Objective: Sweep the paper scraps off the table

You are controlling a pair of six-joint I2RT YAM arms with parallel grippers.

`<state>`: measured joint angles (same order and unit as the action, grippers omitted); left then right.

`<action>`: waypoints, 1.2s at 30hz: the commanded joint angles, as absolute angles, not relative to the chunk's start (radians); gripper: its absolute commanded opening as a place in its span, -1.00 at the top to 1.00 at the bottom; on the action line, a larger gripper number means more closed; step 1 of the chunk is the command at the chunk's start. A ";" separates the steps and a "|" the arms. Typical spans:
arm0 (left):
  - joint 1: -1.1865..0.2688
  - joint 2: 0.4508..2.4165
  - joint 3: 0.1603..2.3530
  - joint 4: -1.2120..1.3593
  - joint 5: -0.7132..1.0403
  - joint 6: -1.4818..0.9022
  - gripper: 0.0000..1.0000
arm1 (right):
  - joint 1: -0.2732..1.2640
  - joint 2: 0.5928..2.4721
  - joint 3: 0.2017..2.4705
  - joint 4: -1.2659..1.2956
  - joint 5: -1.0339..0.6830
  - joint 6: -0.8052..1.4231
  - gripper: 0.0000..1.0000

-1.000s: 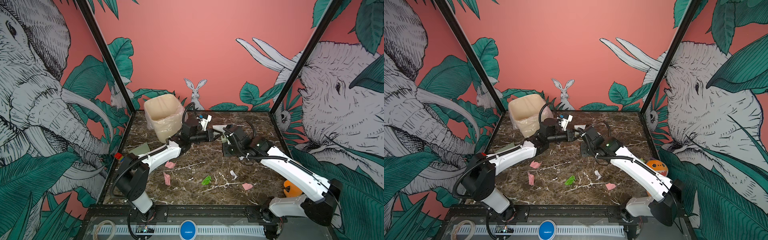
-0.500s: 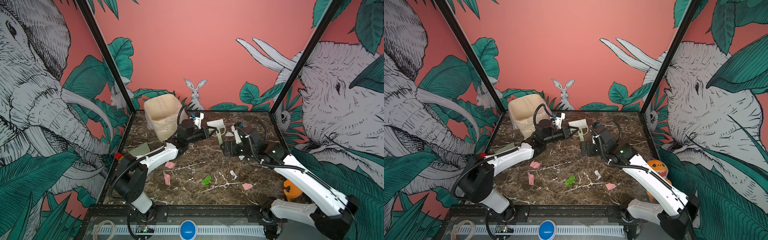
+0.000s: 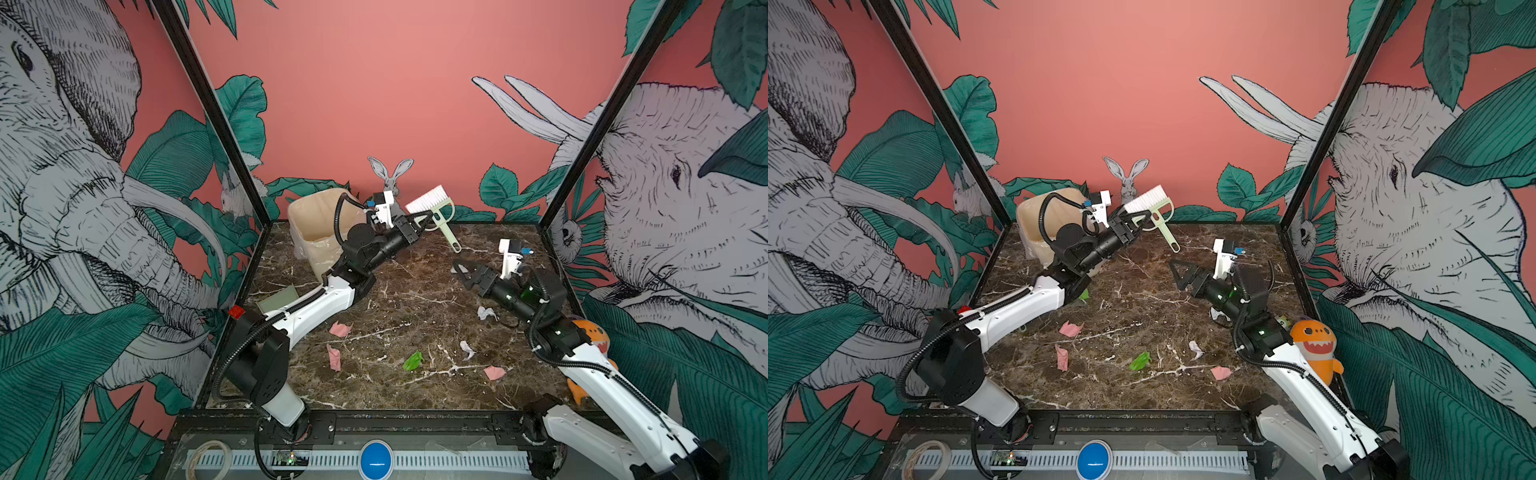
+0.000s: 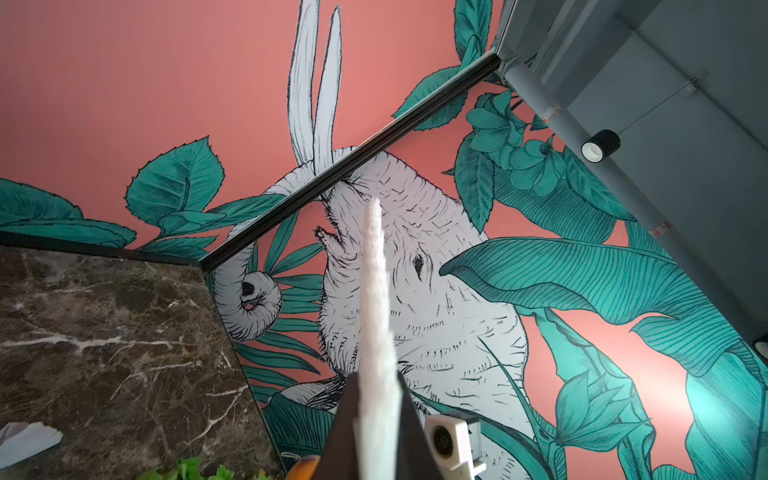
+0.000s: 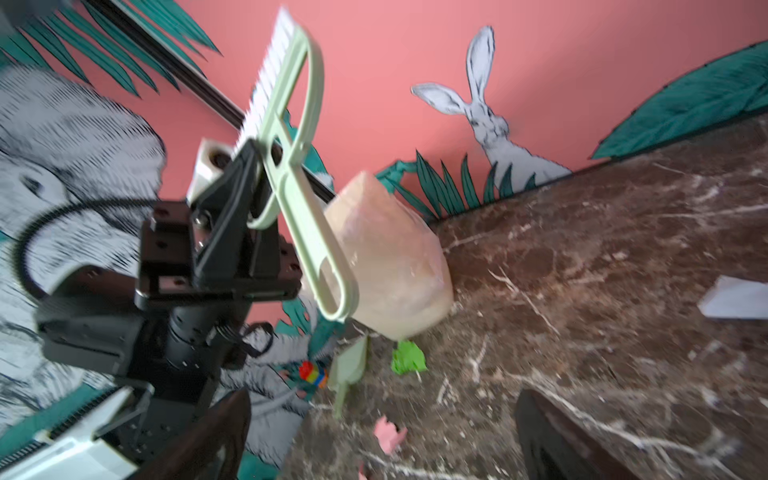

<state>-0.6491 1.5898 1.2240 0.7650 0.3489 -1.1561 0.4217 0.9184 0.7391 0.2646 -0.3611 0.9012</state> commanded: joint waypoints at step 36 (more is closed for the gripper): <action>-0.669 1.561 1.269 0.789 0.302 -1.151 1.00 | 0.379 1.152 0.706 1.000 -0.497 1.324 0.42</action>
